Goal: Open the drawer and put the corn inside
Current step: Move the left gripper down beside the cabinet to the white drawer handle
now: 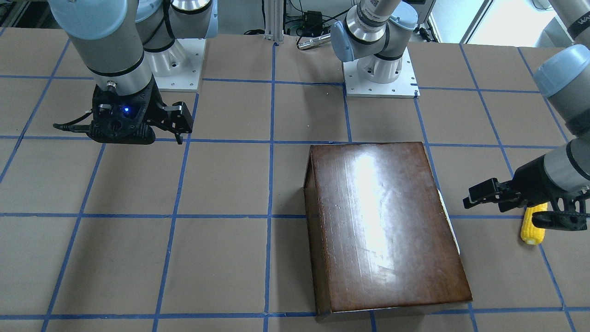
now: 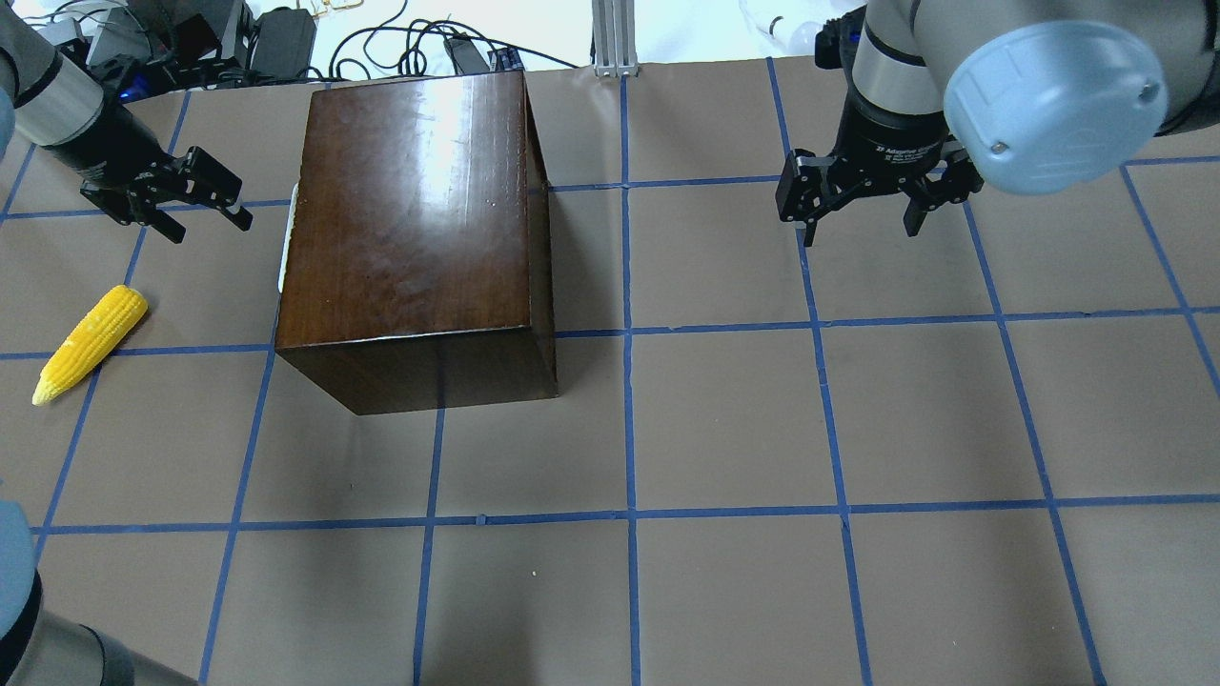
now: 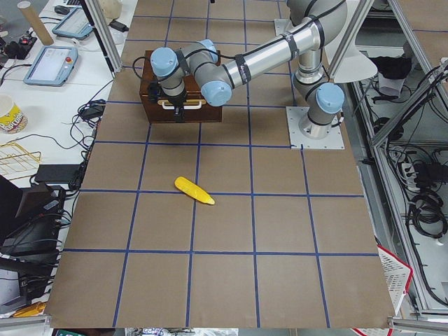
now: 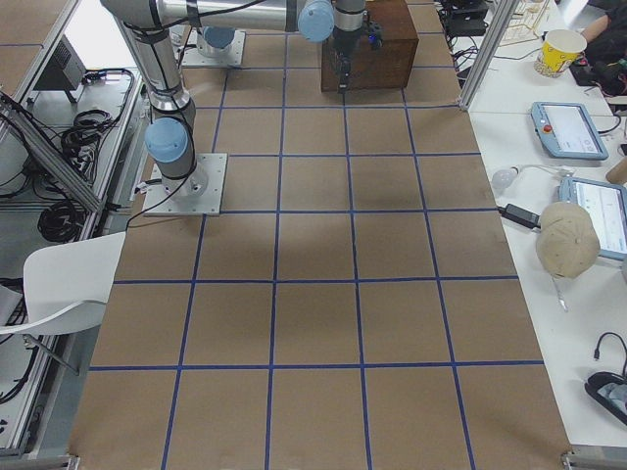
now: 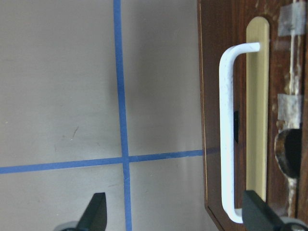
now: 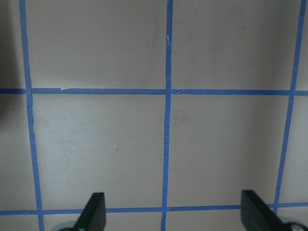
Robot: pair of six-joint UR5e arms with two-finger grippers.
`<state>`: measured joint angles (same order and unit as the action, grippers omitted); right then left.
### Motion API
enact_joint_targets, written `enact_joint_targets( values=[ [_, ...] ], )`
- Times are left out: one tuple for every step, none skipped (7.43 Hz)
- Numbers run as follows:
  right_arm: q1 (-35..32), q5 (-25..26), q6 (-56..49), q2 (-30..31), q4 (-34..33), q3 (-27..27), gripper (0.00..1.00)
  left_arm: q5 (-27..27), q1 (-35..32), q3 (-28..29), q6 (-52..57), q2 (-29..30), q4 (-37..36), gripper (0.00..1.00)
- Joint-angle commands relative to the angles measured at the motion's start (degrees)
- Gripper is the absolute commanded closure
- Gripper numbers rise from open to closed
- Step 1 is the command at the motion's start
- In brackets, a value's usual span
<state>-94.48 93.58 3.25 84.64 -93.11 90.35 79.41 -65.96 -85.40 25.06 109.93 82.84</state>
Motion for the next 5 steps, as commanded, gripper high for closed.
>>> enact_joint_targets(
  values=[
    [0.0,0.0,0.0,0.0,0.0,0.0,0.00,-5.5,0.0,-0.3,0.0,1.5,-0.3,0.00],
    [0.0,-0.1,0.0,0.0,0.0,0.0,0.00,-5.5,0.0,-0.6,-0.4,2.1,-0.4,0.00],
    [0.0,-0.1,0.0,0.0,0.0,0.0,0.00,-5.5,0.0,-0.6,-0.3,2.3,-0.7,0.00],
    [0.0,-0.1,0.0,0.0,0.0,0.0,0.00,-5.2,0.0,-0.7,-1.6,2.7,-1.4,0.00],
    [0.0,-0.1,0.0,0.0,0.0,0.0,0.00,-5.4,0.0,-0.7,-3.3,3.0,-1.5,0.00]
  ],
)
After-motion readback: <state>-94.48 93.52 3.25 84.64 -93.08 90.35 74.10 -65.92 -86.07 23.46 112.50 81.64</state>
